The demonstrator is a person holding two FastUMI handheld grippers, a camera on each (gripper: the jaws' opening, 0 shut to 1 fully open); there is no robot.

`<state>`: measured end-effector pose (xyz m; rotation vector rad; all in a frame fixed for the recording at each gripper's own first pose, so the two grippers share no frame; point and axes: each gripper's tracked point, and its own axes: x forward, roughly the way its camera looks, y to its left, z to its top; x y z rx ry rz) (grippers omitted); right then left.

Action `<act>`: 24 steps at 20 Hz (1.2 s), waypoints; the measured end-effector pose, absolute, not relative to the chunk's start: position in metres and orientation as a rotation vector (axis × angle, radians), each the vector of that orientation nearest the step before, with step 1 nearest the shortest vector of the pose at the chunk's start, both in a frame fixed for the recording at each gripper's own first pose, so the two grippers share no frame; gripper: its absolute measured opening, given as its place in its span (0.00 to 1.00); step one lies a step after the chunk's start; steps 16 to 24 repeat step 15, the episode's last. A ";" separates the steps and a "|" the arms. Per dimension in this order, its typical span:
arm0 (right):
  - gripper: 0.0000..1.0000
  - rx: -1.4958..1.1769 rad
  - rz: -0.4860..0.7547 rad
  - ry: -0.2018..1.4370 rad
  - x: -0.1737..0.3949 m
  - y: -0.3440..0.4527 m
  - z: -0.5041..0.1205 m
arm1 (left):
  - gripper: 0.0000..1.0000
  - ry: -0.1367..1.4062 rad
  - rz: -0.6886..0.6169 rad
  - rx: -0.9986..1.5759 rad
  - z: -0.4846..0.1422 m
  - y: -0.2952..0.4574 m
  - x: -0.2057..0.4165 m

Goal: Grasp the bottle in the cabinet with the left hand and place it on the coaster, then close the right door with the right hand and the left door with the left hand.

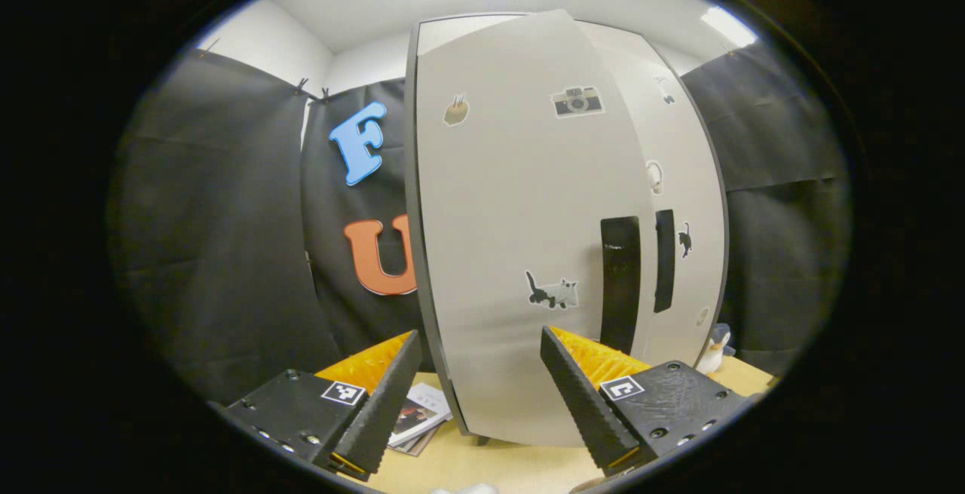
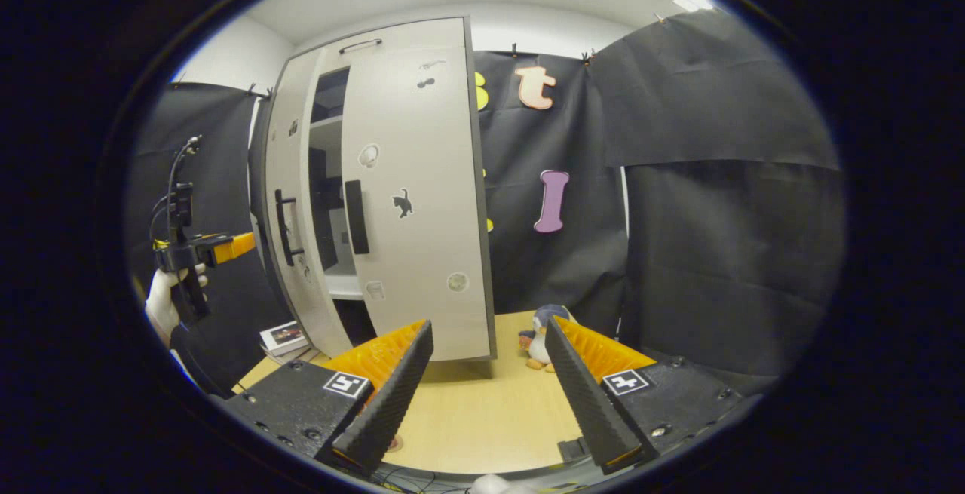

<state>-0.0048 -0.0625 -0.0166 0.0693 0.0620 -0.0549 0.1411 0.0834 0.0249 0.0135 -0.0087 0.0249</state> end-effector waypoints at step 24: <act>0.98 0.048 -0.044 0.002 0.013 -0.036 0.005 | 0.97 0.038 0.014 -0.039 0.000 0.054 0.022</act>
